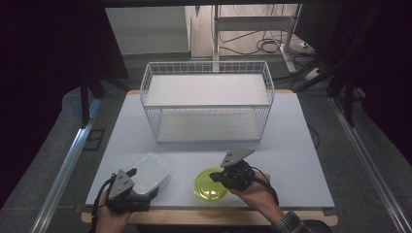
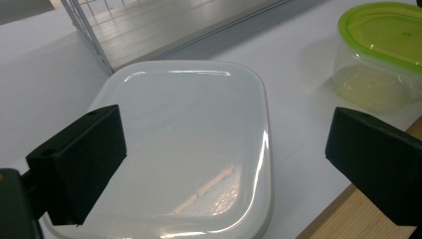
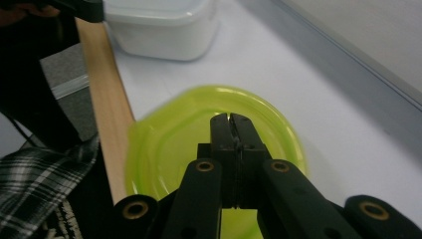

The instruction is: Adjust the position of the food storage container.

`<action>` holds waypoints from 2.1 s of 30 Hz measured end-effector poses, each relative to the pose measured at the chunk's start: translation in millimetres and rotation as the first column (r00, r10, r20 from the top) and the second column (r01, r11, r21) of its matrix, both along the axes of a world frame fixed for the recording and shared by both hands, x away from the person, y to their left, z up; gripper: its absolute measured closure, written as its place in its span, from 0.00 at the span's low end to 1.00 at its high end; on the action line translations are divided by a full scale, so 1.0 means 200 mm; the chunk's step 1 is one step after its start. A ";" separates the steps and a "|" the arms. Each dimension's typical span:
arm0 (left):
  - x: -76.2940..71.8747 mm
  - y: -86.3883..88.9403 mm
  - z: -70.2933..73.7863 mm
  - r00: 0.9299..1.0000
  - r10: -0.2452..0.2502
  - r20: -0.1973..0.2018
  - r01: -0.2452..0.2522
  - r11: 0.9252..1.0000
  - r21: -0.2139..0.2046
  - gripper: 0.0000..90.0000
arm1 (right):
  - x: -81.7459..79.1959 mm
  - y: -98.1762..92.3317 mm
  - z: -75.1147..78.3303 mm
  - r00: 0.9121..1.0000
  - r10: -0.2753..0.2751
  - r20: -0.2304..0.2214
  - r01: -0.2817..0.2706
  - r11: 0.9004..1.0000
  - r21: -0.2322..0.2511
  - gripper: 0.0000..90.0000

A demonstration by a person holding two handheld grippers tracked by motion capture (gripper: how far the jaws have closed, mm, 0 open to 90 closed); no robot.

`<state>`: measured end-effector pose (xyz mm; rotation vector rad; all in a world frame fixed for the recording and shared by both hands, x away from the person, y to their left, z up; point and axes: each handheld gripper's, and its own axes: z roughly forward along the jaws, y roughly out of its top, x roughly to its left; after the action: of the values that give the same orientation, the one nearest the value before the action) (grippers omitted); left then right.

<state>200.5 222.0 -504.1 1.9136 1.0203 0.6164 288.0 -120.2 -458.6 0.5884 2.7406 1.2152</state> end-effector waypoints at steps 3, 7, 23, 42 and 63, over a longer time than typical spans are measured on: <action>0.00 0.00 0.00 1.000 -0.001 -0.001 0.001 1.000 0.004 0.03 | -0.01 0.07 -0.01 0.999 0.035 -0.003 -0.035 0.999 -0.005 1.00; 0.00 0.00 0.00 1.000 -0.003 0.000 0.003 1.000 0.011 0.03 | -0.04 0.18 -0.02 0.997 0.081 -0.005 -0.081 0.997 -0.017 1.00; -0.01 0.00 0.00 1.000 -0.011 0.015 0.011 1.000 0.018 0.04 | -0.08 0.34 -0.12 0.988 0.153 -0.035 -0.155 0.986 -0.060 1.00; -0.01 -0.01 0.00 1.000 -0.018 0.009 0.017 0.999 0.027 0.04 | -0.01 0.06 -0.10 0.999 0.004 -0.032 -0.006 0.996 -0.090 1.00; -0.01 -0.01 -0.01 1.000 -0.020 0.005 0.019 0.999 0.043 0.05 | 0.07 -0.26 -0.09 0.985 -0.172 -0.013 0.170 0.982 -0.088 0.99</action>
<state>199.5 219.4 -505.9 1.9559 0.9913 0.6366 301.8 -172.5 -475.9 0.8112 2.6774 1.0522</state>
